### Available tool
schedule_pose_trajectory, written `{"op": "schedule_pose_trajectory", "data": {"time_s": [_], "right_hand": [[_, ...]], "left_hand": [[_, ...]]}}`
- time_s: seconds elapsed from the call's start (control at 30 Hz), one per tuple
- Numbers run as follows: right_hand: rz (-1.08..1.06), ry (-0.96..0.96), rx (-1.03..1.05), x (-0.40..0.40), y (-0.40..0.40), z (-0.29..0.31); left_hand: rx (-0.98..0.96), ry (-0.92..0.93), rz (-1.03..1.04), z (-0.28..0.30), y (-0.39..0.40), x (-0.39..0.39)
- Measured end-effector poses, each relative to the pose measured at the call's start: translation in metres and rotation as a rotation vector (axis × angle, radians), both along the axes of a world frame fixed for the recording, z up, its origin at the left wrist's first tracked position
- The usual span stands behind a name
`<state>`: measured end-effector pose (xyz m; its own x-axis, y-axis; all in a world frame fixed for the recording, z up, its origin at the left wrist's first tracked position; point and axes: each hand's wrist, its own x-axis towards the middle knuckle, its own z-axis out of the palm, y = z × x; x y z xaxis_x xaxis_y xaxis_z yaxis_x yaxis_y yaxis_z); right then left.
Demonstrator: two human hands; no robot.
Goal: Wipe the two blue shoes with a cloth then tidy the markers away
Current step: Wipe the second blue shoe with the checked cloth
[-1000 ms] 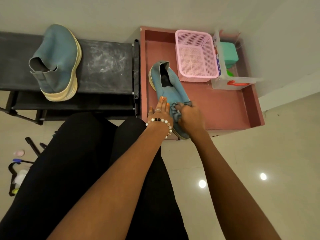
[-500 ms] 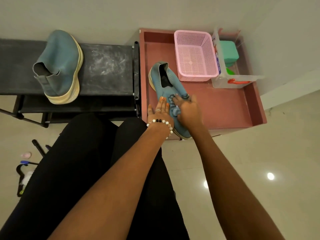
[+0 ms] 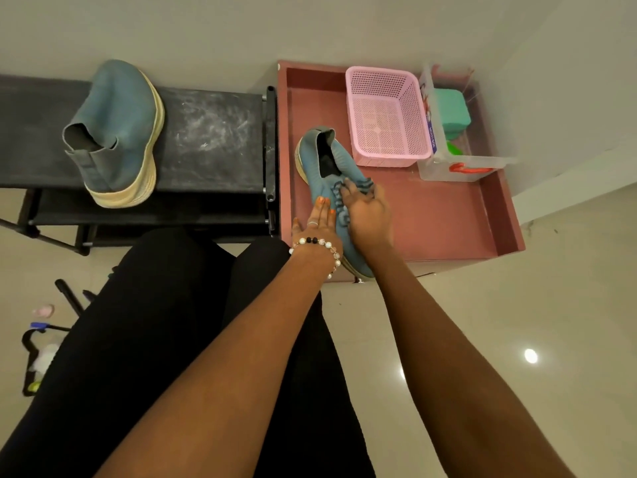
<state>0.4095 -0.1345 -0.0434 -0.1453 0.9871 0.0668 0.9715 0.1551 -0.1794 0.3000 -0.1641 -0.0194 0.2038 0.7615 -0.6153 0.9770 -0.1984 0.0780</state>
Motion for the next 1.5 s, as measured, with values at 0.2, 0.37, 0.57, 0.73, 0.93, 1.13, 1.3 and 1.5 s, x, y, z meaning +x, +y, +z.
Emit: {"op": "schedule_pose_trajectory", "data": {"time_s": [0.2,0.37,0.57,0.73,0.93,1.13,1.3,1.5], "right_hand": [[0.211,-0.152,-0.015,0.001,0.029,-0.002],[0.181,-0.071,0.086,0.033,-0.037,0.004],[-0.053,0.223,0.14,0.044,-0.117,0.005],[-0.157,0.234,0.069,0.033,-0.122,0.005],[0.054,-0.05,-0.072,0.03,-0.041,-0.008],[0.02,-0.141,-0.101,0.011,0.026,-0.009],[0.07,-0.046,-0.102,0.022,-0.028,0.007],[-0.123,0.161,0.057,0.038,-0.117,0.013]], "left_hand": [[-0.003,0.048,-0.041,0.003,-0.001,-0.001],[-0.014,0.049,-0.017,0.006,-0.002,0.0],[-0.012,0.05,0.081,0.008,-0.007,0.01],[0.027,0.041,0.091,0.006,-0.008,0.012],[0.024,0.003,0.088,0.007,-0.006,0.013],[-0.032,0.043,0.1,0.003,-0.002,0.015],[-0.001,0.03,0.096,0.005,-0.006,0.014],[0.069,0.089,0.039,0.004,-0.011,0.015]]}}
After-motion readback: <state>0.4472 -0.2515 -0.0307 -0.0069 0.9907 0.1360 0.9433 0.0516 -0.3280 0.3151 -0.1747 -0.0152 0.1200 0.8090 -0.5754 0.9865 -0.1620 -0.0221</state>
